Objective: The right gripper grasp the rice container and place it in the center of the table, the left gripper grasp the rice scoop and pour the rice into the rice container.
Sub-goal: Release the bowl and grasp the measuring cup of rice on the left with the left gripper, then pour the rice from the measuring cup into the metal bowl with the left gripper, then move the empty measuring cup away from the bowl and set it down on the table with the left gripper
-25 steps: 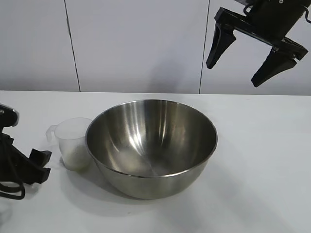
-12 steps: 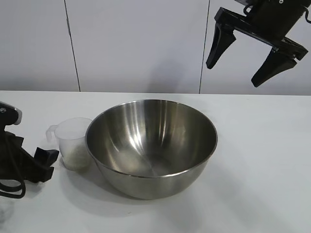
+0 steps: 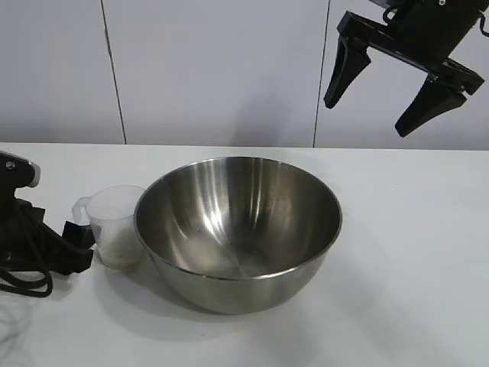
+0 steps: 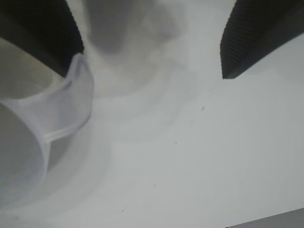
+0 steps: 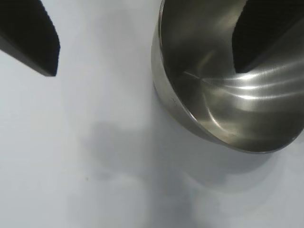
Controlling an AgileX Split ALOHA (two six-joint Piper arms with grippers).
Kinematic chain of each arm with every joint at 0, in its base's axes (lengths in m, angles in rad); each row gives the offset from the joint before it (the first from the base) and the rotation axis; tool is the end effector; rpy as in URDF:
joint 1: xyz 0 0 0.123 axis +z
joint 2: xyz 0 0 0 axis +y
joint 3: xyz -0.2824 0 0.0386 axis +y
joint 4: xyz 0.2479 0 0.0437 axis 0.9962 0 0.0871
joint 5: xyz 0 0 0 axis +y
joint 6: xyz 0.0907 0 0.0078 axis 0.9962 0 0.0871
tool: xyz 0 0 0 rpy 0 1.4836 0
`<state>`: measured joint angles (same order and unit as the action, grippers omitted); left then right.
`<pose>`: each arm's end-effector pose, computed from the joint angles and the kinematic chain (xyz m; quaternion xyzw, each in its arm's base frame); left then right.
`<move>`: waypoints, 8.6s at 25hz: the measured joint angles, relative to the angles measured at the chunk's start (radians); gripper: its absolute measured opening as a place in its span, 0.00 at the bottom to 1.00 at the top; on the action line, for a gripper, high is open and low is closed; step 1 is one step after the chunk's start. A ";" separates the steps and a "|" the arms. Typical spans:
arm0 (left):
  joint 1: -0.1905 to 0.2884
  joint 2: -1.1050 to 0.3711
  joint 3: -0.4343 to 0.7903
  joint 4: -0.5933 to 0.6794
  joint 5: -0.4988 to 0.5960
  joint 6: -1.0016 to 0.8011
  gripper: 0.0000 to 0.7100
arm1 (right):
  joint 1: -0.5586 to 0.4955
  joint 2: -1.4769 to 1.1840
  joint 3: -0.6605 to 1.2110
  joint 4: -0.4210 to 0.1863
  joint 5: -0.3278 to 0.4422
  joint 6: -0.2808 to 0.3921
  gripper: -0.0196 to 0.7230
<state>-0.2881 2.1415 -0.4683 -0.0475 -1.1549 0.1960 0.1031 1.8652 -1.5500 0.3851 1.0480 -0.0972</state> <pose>0.2751 -0.0774 0.0506 0.1825 0.8220 -0.0117 0.5394 0.3906 0.0702 0.2652 -0.0273 0.9730 0.1785 0.1436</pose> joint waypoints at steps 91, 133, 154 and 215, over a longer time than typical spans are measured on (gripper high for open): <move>-0.307 -0.416 -0.478 0.181 0.922 0.849 0.00 | 0.000 0.000 0.000 -0.003 -0.023 -0.021 0.93; -0.308 -0.340 -0.478 0.889 0.783 1.562 0.00 | 0.000 0.000 0.000 -0.013 0.001 -0.053 0.92; -0.308 -0.340 -0.479 1.088 0.785 1.564 0.00 | 0.000 0.000 0.000 -0.013 0.001 -0.060 0.92; -0.088 -0.341 -0.009 -0.174 0.025 0.075 0.00 | 0.000 0.000 0.000 -0.007 -0.012 -0.060 0.92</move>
<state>-0.3764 1.8008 -0.4768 -0.2216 -1.1296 0.2711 0.1031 1.8652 -1.5500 0.3777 1.0356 -0.1575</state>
